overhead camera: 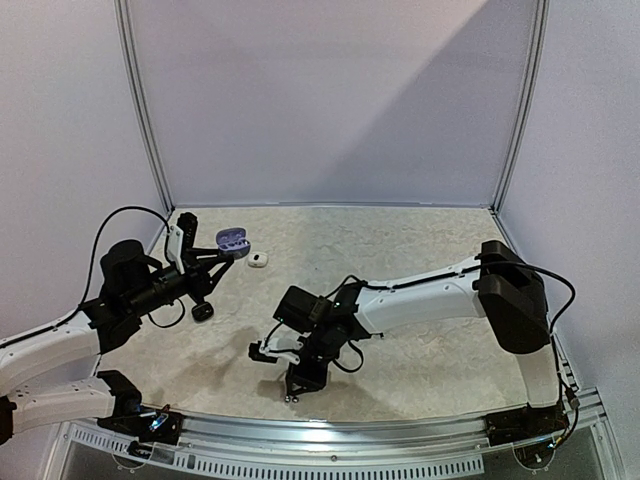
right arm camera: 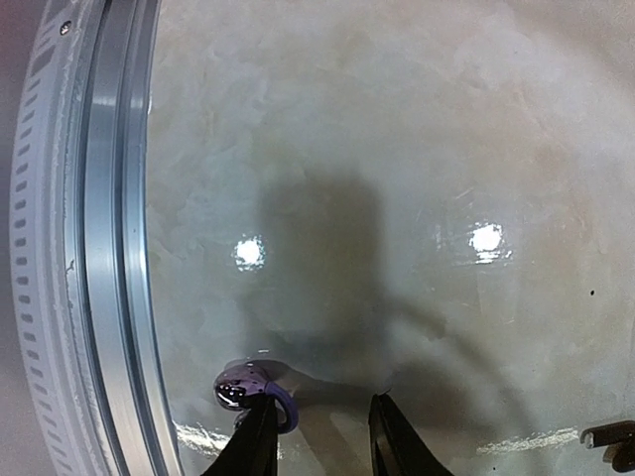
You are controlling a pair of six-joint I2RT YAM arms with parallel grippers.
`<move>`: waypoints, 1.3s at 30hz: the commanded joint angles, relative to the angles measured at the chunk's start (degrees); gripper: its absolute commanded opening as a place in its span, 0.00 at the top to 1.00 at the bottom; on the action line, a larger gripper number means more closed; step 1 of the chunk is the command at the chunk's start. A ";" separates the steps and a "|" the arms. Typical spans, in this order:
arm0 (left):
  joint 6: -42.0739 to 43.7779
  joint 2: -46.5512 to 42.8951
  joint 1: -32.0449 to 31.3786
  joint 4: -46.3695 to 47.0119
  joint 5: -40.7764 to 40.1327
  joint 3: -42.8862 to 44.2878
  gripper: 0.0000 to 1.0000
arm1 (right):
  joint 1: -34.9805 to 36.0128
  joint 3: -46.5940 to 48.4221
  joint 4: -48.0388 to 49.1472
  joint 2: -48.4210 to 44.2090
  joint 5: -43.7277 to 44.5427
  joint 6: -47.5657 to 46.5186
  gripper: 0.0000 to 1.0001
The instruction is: Insert the wireless bluetooth earbuds into the charging case
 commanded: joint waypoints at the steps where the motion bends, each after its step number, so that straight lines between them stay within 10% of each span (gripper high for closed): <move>1: 0.77 0.28 0.67 1.08 0.49 -0.75 1.00 | 0.73 0.20 -1.21 -0.93 -1.66 -0.14 0.68; 39: 1.97 0.49 0.67 0.81 1.02 -1.07 1.00 | 3.92 1.91 -7.27 1.63 -7.99 -4.36 0.85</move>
